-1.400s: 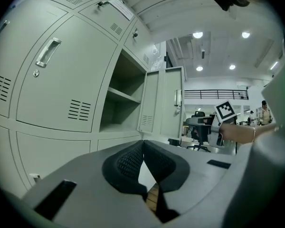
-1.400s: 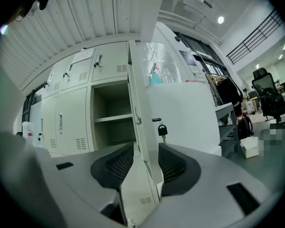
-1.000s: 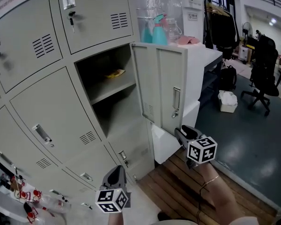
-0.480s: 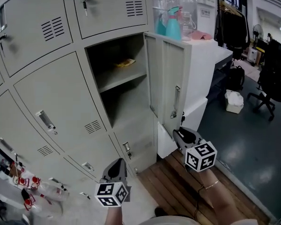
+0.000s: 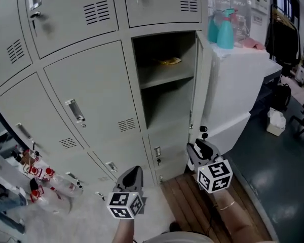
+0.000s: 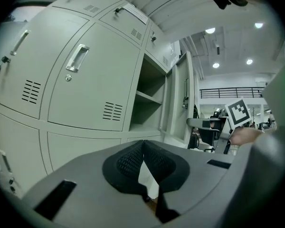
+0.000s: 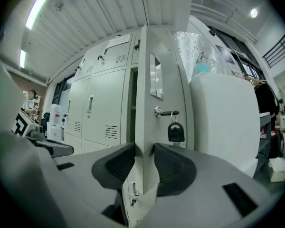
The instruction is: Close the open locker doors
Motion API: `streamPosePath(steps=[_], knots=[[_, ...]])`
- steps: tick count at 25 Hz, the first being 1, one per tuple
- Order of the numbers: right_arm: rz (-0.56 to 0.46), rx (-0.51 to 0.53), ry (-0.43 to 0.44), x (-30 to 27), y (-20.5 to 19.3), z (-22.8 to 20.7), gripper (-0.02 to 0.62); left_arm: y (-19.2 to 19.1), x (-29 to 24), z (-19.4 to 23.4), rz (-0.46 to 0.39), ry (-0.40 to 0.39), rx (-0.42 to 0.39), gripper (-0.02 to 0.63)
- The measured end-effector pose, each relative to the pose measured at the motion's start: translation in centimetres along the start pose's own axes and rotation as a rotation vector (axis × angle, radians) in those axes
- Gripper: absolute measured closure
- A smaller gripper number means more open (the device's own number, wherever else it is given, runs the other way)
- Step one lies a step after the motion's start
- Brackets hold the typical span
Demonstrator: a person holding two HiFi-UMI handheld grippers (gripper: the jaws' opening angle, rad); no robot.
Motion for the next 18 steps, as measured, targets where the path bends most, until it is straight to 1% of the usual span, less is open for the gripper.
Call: streamPosePath(steps=[7, 12, 18], knots=[[-0.004, 0.016, 0.067, -4.7, 0.1, 1.9, 0.437, 0.1, 1.4, 2.6, -0.002, 0.092, 0.004, 0.586], [0.003, 0.038, 0.112, -8.0, 0.1, 3.0, 0.464, 0.3, 2.0, 4.4, -0.007, 0.151, 0.010, 0.586], [0.020, 0.050, 0.143, -11.7, 0.3, 3.7, 0.474, 0.6, 2.1, 5.8, -0.012, 0.199, 0.018, 0.586]])
Point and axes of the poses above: the fingertips, and each gripper's own axes: x backward along the fingers, z to its left, y out of its top, the point moved 9 cm from there along x, backward along the fingers, and after that the axes turned 9 degrees about y, right-handed, at the moved point
